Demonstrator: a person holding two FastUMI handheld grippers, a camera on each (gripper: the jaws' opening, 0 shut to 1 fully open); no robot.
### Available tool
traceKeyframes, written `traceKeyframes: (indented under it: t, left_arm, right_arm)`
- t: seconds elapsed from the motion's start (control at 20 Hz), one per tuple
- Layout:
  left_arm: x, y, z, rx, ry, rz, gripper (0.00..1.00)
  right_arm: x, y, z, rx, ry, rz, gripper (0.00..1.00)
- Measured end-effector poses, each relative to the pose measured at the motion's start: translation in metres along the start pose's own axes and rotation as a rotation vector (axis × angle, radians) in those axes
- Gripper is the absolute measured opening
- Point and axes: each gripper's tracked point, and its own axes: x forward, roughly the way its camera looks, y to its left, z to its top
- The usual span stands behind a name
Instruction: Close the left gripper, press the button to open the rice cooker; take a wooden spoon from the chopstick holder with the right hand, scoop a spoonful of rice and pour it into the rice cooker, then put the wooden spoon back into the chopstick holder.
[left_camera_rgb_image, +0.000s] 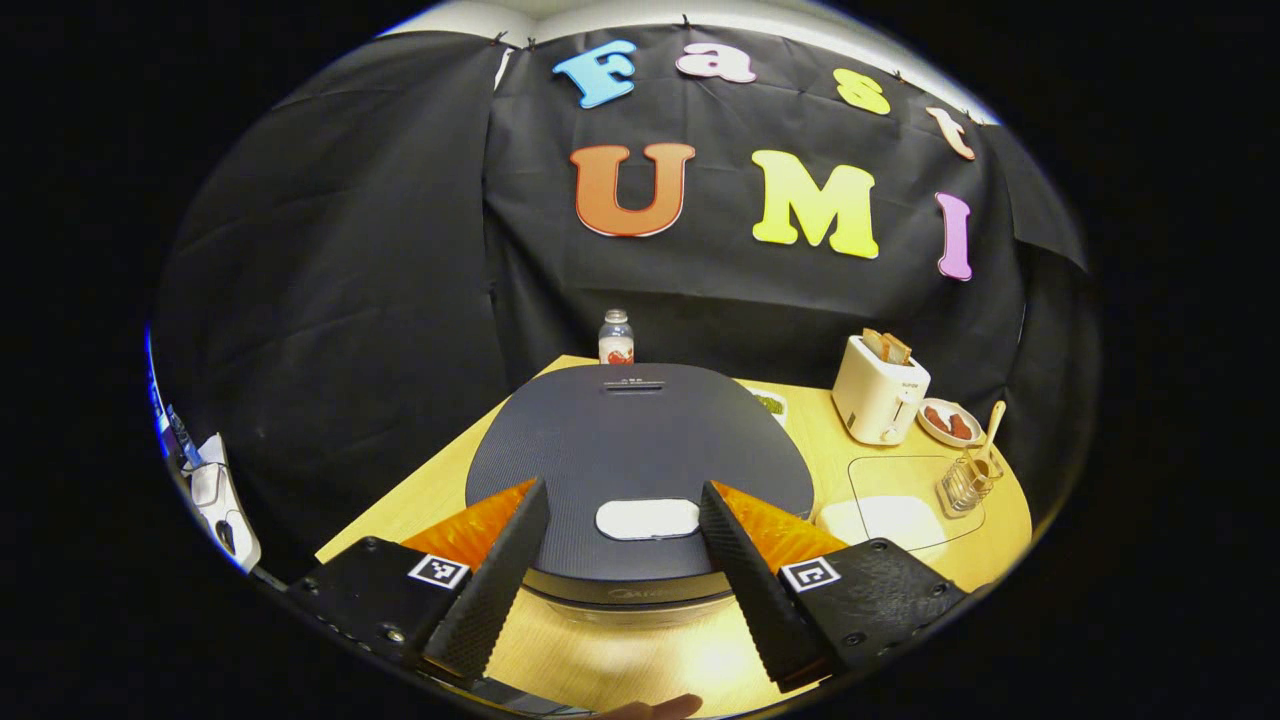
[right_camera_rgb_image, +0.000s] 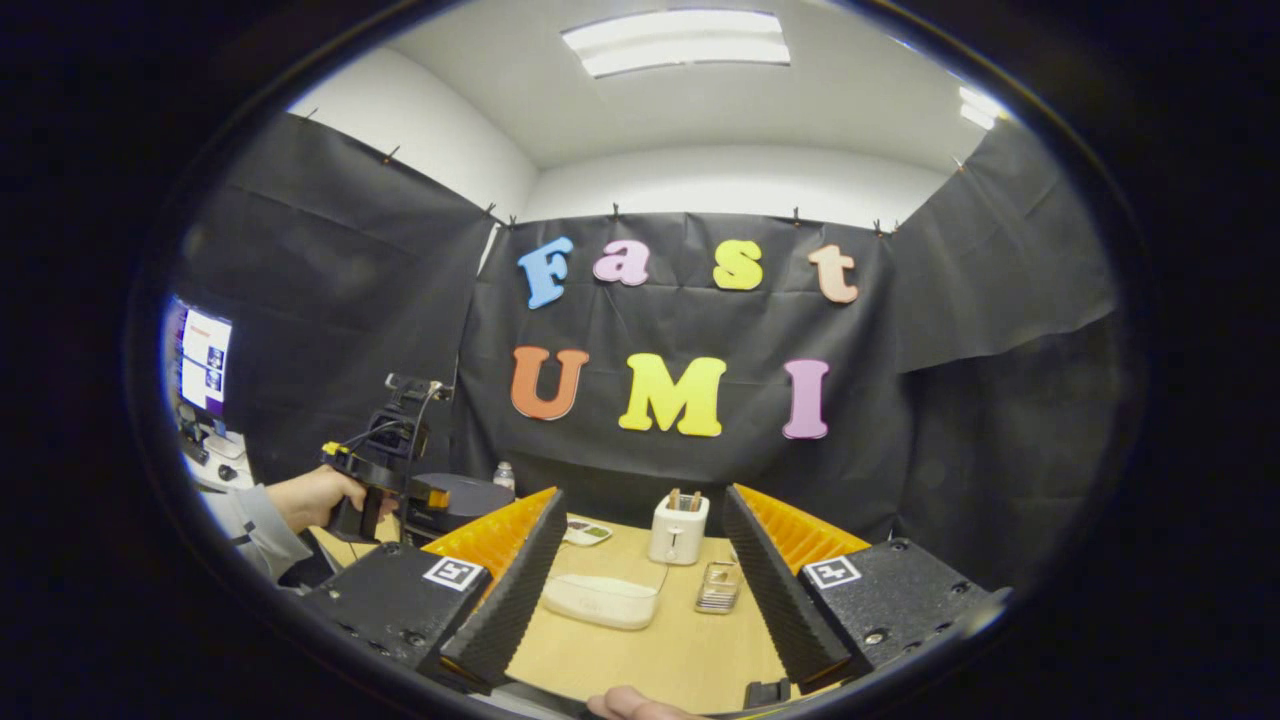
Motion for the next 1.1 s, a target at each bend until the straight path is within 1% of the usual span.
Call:
traceKeyframes:
  t: [0.2,0.45,0.6,0.75,0.9,0.95,1.0,1.05,1.1]
  left_arm:
    - [-0.004,-0.008,-0.004,0.0,-0.06,0.018,0.99]
    - [-0.005,-0.008,-0.008,-0.005,-0.121,-0.008,0.98]
    - [-0.005,-0.009,-0.009,-0.019,-0.127,-0.002,0.98]
    - [-0.004,-0.009,-0.011,-0.003,-0.144,0.006,0.98]
    - [-0.004,-0.009,-0.007,-0.01,-0.157,0.008,0.99]
    - [-0.004,-0.008,-0.005,-0.015,-0.159,0.016,0.87]
    - [-0.006,-0.007,-0.003,-0.018,-0.165,0.022,0.98]
    - [-0.009,-0.007,-0.002,-0.03,-0.157,0.024,1.0]
    - [-0.011,-0.009,0.0,-0.056,-0.152,0.016,0.96]
  right_arm:
    - [0.001,0.012,0.0,-0.013,-0.004,0.021,0.99]
    - [0.003,0.021,-0.003,-0.023,0.005,0.043,1.0]
    - [0.003,0.016,-0.002,-0.01,-0.002,0.028,1.0]
    - [0.004,0.011,-0.003,-0.005,0.003,0.01,1.0]
    - [0.007,0.009,-0.003,0.001,0.003,0.008,1.0]
    - [0.008,0.009,-0.002,-0.003,0.002,0.009,1.0]
    - [0.01,0.007,-0.002,-0.005,0.004,0.006,1.0]
    - [0.011,0.004,-0.002,0.0,0.004,-0.001,1.0]
    - [0.014,0.002,-0.001,0.01,0.001,-0.01,1.0]
